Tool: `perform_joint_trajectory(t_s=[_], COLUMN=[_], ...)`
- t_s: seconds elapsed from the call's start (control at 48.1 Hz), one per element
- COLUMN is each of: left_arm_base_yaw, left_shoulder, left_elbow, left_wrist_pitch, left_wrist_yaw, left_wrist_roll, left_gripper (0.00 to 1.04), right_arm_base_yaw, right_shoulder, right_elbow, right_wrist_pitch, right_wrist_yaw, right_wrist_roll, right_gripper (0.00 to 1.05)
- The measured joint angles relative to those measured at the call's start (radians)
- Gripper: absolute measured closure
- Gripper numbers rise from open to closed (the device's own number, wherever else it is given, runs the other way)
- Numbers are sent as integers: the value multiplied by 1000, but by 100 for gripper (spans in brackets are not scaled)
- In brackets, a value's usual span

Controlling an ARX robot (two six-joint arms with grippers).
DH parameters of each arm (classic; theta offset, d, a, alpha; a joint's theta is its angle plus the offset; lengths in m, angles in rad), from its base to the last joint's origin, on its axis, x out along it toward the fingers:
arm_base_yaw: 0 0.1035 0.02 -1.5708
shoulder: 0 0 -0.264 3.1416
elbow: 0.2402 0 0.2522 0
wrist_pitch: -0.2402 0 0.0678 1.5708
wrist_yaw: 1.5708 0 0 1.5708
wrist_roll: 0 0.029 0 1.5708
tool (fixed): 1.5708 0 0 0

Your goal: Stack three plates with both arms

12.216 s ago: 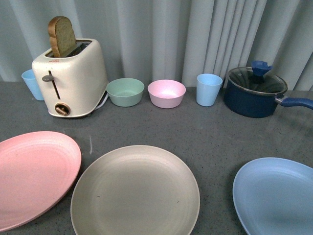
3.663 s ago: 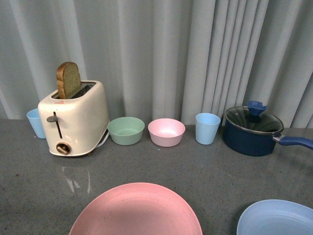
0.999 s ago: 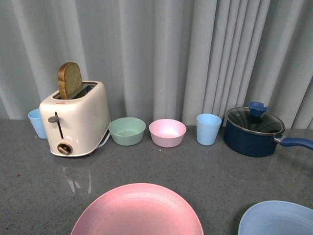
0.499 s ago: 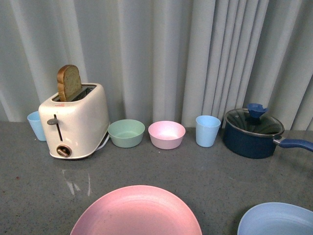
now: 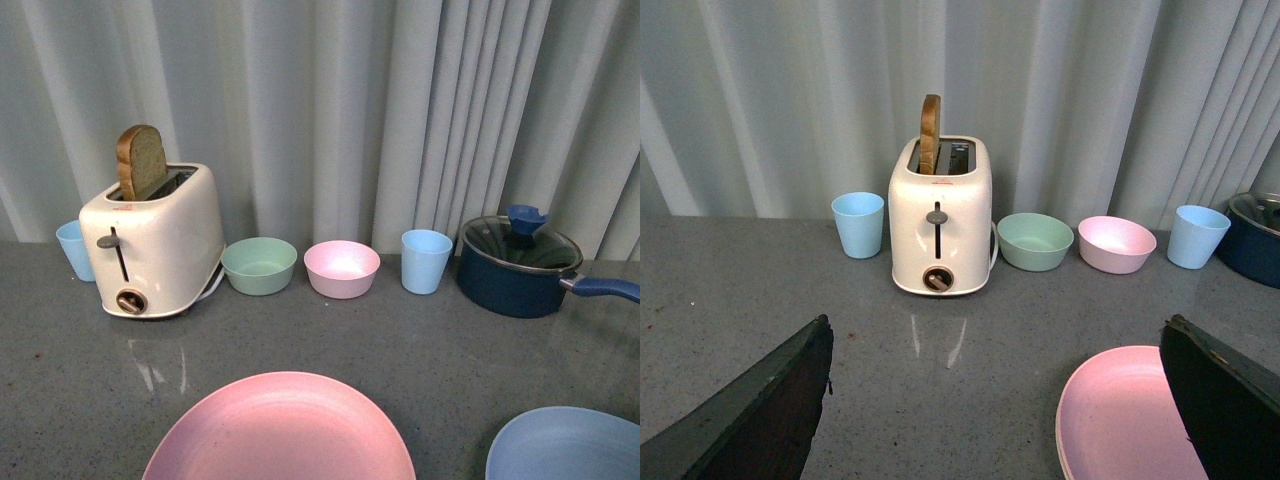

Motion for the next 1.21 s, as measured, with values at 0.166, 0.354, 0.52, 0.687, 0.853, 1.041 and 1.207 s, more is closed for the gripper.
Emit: perform_joint_trajectory(t_s=[0.166, 0.354, 0.52, 0.687, 0.853, 1.041, 1.207], left_arm_base_yaw=[0, 0, 0, 0, 0, 0, 0], left_shoulder=[0, 0, 0, 0, 0, 0, 0], left_elbow=[0, 0, 0, 0, 0, 0, 0], left_wrist_pitch=[0, 0, 0, 0, 0, 0, 0], left_wrist_yaw=[0, 0, 0, 0, 0, 0, 0], left_wrist_roll=[0, 0, 0, 0, 0, 0, 0], left_gripper=[7, 7, 7, 7, 7, 7, 7], right_arm_base_yaw=[27, 52, 68, 90, 97, 104, 114], right_shoulder=[45, 87, 126, 165, 187, 222, 241], right_elbow=[19, 44, 67, 106, 121, 118, 101], right_wrist_pitch=[14, 28, 35, 35, 47, 82, 125], right_wrist_yaw=[-3, 0, 6, 9, 7, -5, -8], right_wrist_roll=[14, 22, 26, 40, 54, 62, 75], right_gripper=[7, 7, 7, 7, 7, 13, 41])
